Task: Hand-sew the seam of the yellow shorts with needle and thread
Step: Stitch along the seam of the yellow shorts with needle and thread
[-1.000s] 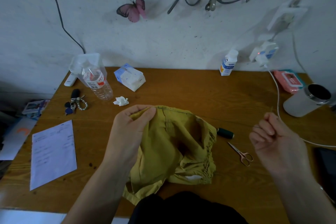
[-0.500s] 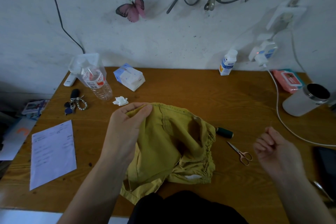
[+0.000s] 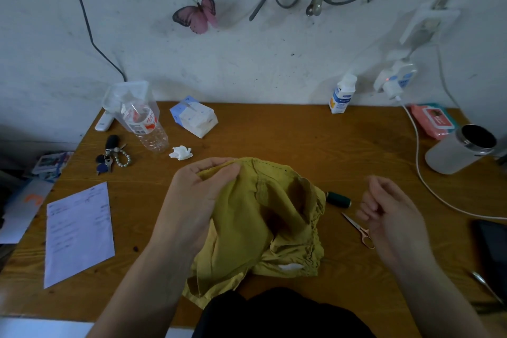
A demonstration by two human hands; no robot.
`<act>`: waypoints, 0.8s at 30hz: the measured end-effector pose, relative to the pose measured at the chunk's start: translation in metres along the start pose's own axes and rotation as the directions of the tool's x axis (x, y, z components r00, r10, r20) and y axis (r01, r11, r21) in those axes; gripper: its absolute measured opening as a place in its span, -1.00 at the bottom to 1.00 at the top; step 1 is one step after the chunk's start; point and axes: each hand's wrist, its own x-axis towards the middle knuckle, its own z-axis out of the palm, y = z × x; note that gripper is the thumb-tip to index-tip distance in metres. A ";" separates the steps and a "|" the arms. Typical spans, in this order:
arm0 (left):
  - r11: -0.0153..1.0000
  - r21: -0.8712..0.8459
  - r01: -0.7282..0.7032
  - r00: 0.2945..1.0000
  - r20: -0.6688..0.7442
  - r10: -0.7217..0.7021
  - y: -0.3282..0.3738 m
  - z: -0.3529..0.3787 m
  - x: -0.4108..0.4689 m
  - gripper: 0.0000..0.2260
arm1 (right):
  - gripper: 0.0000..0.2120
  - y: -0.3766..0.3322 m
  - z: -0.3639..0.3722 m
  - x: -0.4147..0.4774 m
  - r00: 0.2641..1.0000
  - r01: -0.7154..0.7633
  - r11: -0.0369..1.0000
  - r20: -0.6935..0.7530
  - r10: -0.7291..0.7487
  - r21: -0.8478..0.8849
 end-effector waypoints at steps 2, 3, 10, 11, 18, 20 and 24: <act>1.000 0.005 0.012 0.999 0.046 -0.013 0.000 0.002 -0.003 -0.88 | -0.85 -0.004 0.019 -0.009 0.984 0.136 0.977 0.136 -0.114 -0.167; 1.000 0.016 0.019 0.997 0.068 -0.020 0.000 0.003 -0.004 -0.87 | -0.85 -0.006 0.028 -0.013 0.961 0.228 0.941 0.211 -0.177 -0.250; 0.998 0.055 0.014 0.988 0.152 -0.022 0.000 0.008 -0.012 -0.85 | -0.87 -0.019 0.071 -0.032 0.676 0.717 0.581 0.589 -0.442 -0.386; 0.998 0.060 0.013 0.987 0.158 -0.023 0.000 0.009 -0.013 -0.85 | -0.88 -0.019 0.074 -0.033 0.653 0.743 0.541 0.608 -0.452 -0.395; 0.996 0.087 0.015 0.983 0.183 -0.031 0.001 0.010 -0.015 -0.87 | -0.85 -0.016 0.078 -0.031 0.626 0.768 0.501 0.636 -0.451 -0.399; 0.995 0.095 0.015 0.981 0.190 -0.033 0.001 0.010 -0.014 -0.87 | -0.87 -0.016 0.077 -0.030 0.634 0.761 0.502 0.633 -0.444 -0.410; 0.995 0.101 0.012 0.979 0.202 -0.033 0.000 0.010 -0.014 -0.86 | -0.89 -0.016 0.077 -0.030 0.652 0.747 0.511 0.623 -0.433 -0.426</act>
